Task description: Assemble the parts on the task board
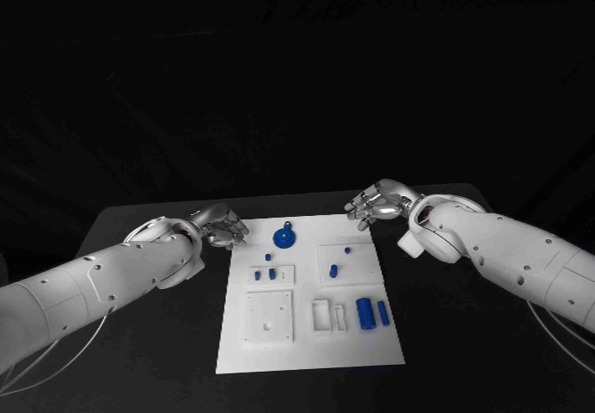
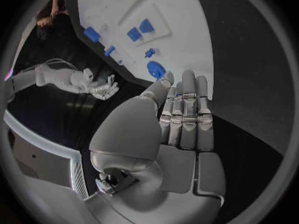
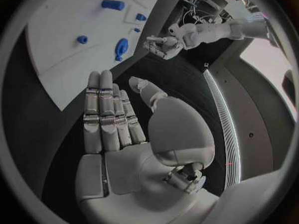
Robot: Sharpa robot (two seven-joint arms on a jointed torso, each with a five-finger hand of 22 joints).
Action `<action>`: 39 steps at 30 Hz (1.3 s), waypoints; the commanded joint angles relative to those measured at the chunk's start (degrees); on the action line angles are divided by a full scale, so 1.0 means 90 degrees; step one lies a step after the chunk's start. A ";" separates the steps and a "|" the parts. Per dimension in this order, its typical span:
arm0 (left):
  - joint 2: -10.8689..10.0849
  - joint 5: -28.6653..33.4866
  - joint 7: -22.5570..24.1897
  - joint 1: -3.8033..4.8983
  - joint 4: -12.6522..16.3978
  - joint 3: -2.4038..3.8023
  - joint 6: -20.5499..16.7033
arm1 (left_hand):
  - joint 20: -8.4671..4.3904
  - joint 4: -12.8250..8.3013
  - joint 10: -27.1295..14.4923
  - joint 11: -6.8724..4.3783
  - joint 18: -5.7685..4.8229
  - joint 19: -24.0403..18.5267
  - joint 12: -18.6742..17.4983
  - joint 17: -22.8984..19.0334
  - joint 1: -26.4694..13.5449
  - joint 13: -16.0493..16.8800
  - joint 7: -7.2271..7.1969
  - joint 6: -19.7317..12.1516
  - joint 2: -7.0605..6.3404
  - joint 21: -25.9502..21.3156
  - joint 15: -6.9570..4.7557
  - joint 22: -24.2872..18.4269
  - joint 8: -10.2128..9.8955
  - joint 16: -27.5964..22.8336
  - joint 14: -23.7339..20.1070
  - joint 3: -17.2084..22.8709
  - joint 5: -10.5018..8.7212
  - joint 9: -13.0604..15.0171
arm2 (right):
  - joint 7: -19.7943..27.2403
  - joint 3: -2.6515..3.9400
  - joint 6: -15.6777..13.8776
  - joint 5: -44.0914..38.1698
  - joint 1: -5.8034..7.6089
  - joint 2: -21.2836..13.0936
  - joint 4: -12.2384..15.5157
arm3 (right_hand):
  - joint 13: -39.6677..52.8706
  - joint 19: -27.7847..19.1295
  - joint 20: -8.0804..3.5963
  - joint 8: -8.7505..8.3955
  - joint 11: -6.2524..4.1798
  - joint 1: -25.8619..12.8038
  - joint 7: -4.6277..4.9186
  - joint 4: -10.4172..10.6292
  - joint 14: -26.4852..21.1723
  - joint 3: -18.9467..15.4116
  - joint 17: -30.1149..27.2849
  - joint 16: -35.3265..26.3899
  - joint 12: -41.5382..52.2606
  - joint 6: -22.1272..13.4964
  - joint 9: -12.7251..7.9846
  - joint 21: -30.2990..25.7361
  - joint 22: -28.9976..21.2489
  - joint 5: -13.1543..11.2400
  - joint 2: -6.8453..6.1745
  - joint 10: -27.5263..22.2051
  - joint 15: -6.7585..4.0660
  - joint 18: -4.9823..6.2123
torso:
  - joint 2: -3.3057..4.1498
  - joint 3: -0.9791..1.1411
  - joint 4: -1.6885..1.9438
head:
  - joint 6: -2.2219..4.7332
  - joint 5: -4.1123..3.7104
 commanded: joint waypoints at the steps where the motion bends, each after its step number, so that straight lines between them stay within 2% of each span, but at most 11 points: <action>1: -0.0168 0.2175 0.0337 0.0052 0.0240 0.0059 -0.0294 | 0.0017 0.0075 -0.0163 0.0049 -0.0070 0.0062 -0.0015 -0.0058 -0.0106 -0.0006 0.0017 -0.0037 0.0016 -0.0036 0.0013 -0.0284 -0.0029 -0.0289 0.0126 0.0012 0.0018 -0.0001 | -0.0132 -0.0013 -0.0010 -0.0820 -0.0033 -0.0089 0.0104 | 0.0003 0.0538 -0.0195 -0.0002 -0.0062 0.0091 -0.0032 -0.0015 0.0418 -0.0138 0.0287 0.0317 0.0002 0.0173 0.0016 0.0291 0.0118 -0.0039 0.0031 0.0084 -0.0162 0.0158 | -0.0005 0.0006 -0.0020 | 0.0036 -0.0079; 3: -0.0271 0.2680 0.0490 0.0073 0.0364 0.0082 -0.0233 | 0.0030 0.0101 -0.0209 0.0067 -0.0075 0.0044 -0.0019 -0.0065 -0.0125 -0.0004 0.0024 -0.0055 0.0030 -0.0042 0.0030 -0.0400 -0.0028 -0.0392 0.0128 0.0017 0.0005 -0.0001 | -0.0169 -0.0022 -0.0110 -0.1080 -0.0046 -0.0126 0.0163 | -0.0001 0.0858 -0.0321 -0.0001 -0.0149 0.0128 -0.0107 -0.0026 0.0436 -0.0190 0.0705 0.0988 -0.0015 0.0329 0.0021 0.0499 0.0220 -0.0053 0.0094 0.0251 -0.0267 0.0173 | -0.0001 0.0009 -0.0013 | 0.0049 -0.0095; 5: -0.0453 0.3393 0.0831 0.0111 0.0599 0.0113 -0.0157 | 0.0122 0.0259 -0.0405 0.0134 -0.0096 -0.0154 -0.0022 -0.0199 -0.0269 -0.0005 0.0043 -0.0136 0.0128 -0.0060 0.0124 -0.0739 -0.0030 -0.0793 -0.0011 0.0022 -0.0074 -0.0002 | -0.0275 -0.0055 -0.0232 -0.1671 -0.0064 -0.0181 0.0274 | 0.0001 0.1097 -0.0442 -0.0027 -0.0222 0.0104 -0.0176 -0.0107 0.0380 0.0007 0.1354 0.1771 -0.0035 0.0581 0.0012 0.0740 0.0365 -0.0595 0.0117 0.0452 -0.0351 0.0131 | 0.0002 0.0006 -0.0005 | 0.0073 -0.0104; 7: -0.0592 0.3860 0.1092 0.0150 0.0784 0.0140 -0.0107 | 0.0218 0.0314 -0.0462 0.0176 -0.0113 -0.0377 -0.0017 -0.0379 -0.0293 -0.0007 0.0065 -0.0150 0.0135 -0.0060 0.0212 -0.1161 -0.0024 -0.1288 -0.0098 0.0020 -0.0092 0.0001 | -0.0376 -0.0098 -0.0267 -0.2055 -0.0074 -0.0217 0.0357 | 0.0004 0.1217 -0.0498 -0.0029 -0.0222 -0.0014 -0.0204 -0.0150 0.0308 0.0275 0.1946 0.2299 -0.0031 0.0629 0.0001 0.0984 0.0541 -0.0657 0.0052 0.0462 -0.0379 0.0131 | -0.0001 0.0000 0.0007 | 0.0096 -0.0098; 11: -0.0803 0.4532 0.1402 0.0223 0.1074 0.0169 -0.0025 | 0.0490 0.0429 -0.0654 0.0263 -0.0138 -0.0908 -0.0020 -0.0810 -0.0324 -0.0003 0.0037 -0.0242 0.0089 -0.0059 0.0454 -0.2302 -0.0020 -0.2610 -0.0266 -0.0139 -0.0063 0.0003 | -0.0535 -0.0149 -0.0274 -0.2472 -0.0082 -0.0243 0.0444 | -0.0003 0.1177 -0.0482 -0.0031 -0.0169 -0.0127 -0.0196 -0.0111 0.0159 0.0606 0.2533 0.2700 -0.0040 0.0645 -0.0004 0.1255 0.0789 -0.0720 -0.0042 0.0182 -0.0347 0.0195 | -0.0010 -0.0006 0.0016 | 0.0159 -0.0171; 16: -0.0988 0.5090 0.1576 0.0276 0.1387 0.0182 0.0098 | 0.0531 0.0542 -0.0691 0.0285 -0.0137 -0.0678 -0.0023 -0.0828 -0.0255 -0.0010 0.0049 -0.0259 0.0130 -0.0046 0.0480 -0.3647 -0.0018 -0.3510 0.0184 -0.0517 -0.0080 0.0003 | -0.0770 -0.0306 -0.0558 -0.2942 -0.0086 -0.0235 0.0539 | -0.0008 0.1085 -0.0422 -0.0031 -0.0074 -0.0084 -0.0143 -0.0098 0.0132 0.0697 0.2618 0.2653 -0.0043 0.0519 -0.0014 0.1331 0.0895 -0.0821 -0.0142 -0.0149 -0.0298 0.0265 | -0.0011 -0.0013 -0.0013 | 0.0195 -0.0122; 20: -0.1043 0.5352 0.1627 0.0289 0.1596 0.0186 -0.0010 | 0.0562 0.0628 -0.0668 0.0294 -0.0184 -0.0616 -0.0028 -0.0730 -0.0225 -0.0015 0.0066 -0.0254 0.0219 -0.0023 0.0515 -0.4559 -0.0020 -0.3807 0.0199 -0.0806 -0.0095 0.0000 | -0.1018 -0.0468 -0.0748 -0.3384 -0.0087 -0.0183 0.0605 | -0.0009 0.1061 -0.0399 -0.0036 -0.0058 0.0000 -0.0154 -0.0069 0.0163 0.0837 0.2737 0.2690 -0.0044 0.0338 -0.0022 0.1456 0.1032 -0.1129 -0.0292 -0.0235 -0.0288 0.0312 | -0.0001 -0.0015 -0.0021 | 0.0193 -0.0114; 25: -0.1064 0.5563 0.1722 0.0293 0.1804 0.0187 -0.0168 | 0.0676 0.0647 -0.0676 0.0319 -0.0214 -0.0798 -0.0012 -0.0768 -0.0221 -0.0007 0.0066 -0.0251 0.0209 -0.0022 0.0637 -0.5180 -0.0019 -0.3794 -0.0229 -0.0977 -0.0077 0.0002 | -0.1297 -0.0654 -0.0852 -0.3867 -0.0088 -0.0089 0.0669 | -0.0008 0.0961 -0.0398 -0.0036 -0.0047 0.0090 -0.0115 -0.0038 0.0134 0.0940 0.2703 0.2563 -0.0044 0.0327 -0.0023 0.1500 0.1123 -0.1299 -0.0454 -0.0250 -0.0289 0.0312 | 0.0005 -0.0005 -0.0005 | 0.0178 -0.0084; 27: -0.1062 0.5605 0.1752 0.0294 0.1854 0.0187 -0.0205 | 0.0695 0.0634 -0.0680 0.0327 -0.0224 -0.0680 -0.0009 -0.0737 -0.0192 -0.0003 0.0066 -0.0236 0.0284 -0.0028 0.0660 -0.5849 -0.0016 -0.3810 -0.0263 -0.1102 -0.0109 0.0002 | -0.1379 -0.0713 -0.0848 -0.4029 -0.0093 -0.0055 0.0701 | -0.0007 0.0948 -0.0402 -0.0035 -0.0043 0.0113 -0.0105 -0.0023 0.0157 0.0976 0.2687 0.2530 -0.0043 0.0323 -0.0022 0.1518 0.1155 -0.1349 -0.0501 -0.0252 -0.0292 0.0312 | 0.0005 0.0000 0.0000 | 0.0165 -0.0064; 34: -0.1058 0.5664 0.1740 0.0295 0.1934 0.0188 -0.0144 | 0.0692 0.0594 -0.0726 0.0334 -0.0202 -0.0493 -0.0014 -0.0736 -0.0202 -0.0007 0.0067 -0.0259 0.0303 0.0005 0.0668 -0.6500 -0.0016 -0.3812 -0.0299 -0.1208 -0.0102 0.0002 | -0.1427 -0.0920 -0.0901 -0.4377 -0.0105 0.0088 0.0643 | -0.0009 0.0835 -0.0412 -0.0037 -0.0045 0.0181 -0.0104 0.0048 0.0187 0.1253 0.2682 0.2434 -0.0046 0.0380 -0.0023 0.1620 0.1349 -0.1528 -0.0664 -0.0236 -0.0300 0.0309 | 0.0012 -0.0007 -0.0014 | 0.0129 -0.0137; 39: -0.1046 0.5669 0.1704 0.0296 0.1942 0.0188 -0.0244 | 0.0694 0.0583 -0.0744 0.0342 -0.0200 -0.0444 -0.0014 -0.0738 -0.0197 -0.0006 0.0069 -0.0260 0.0320 0.0013 0.0674 -0.6729 -0.0015 -0.3812 -0.0315 -0.1229 -0.0095 0.0003 | -0.1410 -0.0962 -0.0949 -0.4423 -0.0129 0.0174 0.0595 | -0.0007 0.0801 -0.0419 -0.0035 -0.0058 0.0178 -0.0105 0.0090 0.0199 0.1374 0.2728 0.2459 -0.0042 0.0396 -0.0022 0.1689 0.1462 -0.1533 -0.0686 -0.0178 -0.0310 0.0318 | 0.0007 0.0008 -0.0002 | 0.0104 -0.0130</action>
